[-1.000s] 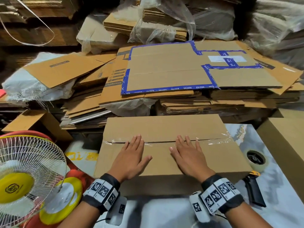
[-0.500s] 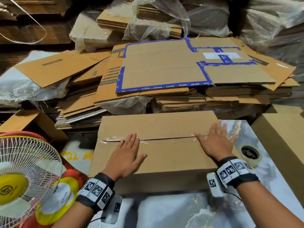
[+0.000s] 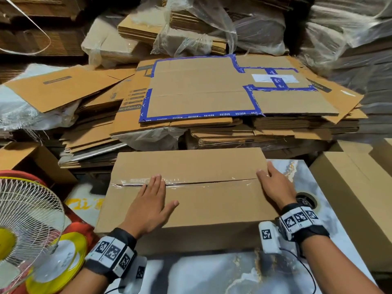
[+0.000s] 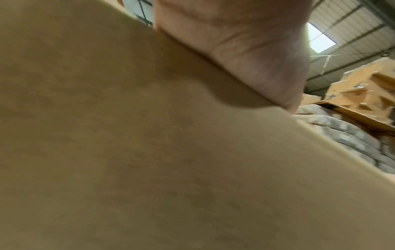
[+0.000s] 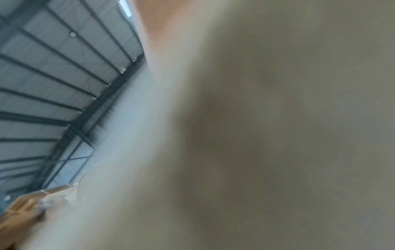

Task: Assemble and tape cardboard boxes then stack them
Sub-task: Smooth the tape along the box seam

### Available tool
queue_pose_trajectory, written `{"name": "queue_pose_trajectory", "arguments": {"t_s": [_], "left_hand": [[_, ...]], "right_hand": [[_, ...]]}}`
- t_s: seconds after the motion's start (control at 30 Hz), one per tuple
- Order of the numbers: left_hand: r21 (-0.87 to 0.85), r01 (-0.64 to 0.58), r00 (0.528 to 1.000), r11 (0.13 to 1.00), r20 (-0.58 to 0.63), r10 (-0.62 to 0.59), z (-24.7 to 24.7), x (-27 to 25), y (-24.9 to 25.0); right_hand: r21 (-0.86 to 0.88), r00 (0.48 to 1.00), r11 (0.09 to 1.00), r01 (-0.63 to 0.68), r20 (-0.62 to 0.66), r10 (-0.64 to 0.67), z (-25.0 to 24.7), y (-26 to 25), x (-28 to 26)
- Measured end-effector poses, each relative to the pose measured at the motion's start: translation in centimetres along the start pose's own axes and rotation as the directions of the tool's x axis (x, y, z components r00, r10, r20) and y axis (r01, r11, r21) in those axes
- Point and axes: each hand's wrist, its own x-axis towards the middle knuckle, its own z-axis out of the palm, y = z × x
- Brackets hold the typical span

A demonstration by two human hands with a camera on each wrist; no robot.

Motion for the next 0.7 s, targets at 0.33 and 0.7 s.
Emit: {"name": "queue_pose_trajectory", "arguments": {"t_s": [0.33, 0.7], "left_hand": [[-0.05, -0.248, 0.966, 0.968, 0.068, 0.251, 0.1, 4.7, 18.9], [-0.029, -0.312, 0.949, 0.95, 0.034, 0.313, -0.1, 8.1, 26.0]], "right_hand": [[0.711, 0.923, 0.695, -0.109, 0.332, -0.195, -3.2, 3.1, 0.4], [0.748, 0.861, 0.651, -0.13, 0.411, -0.3, -4.1, 5.8, 3.9]]}}
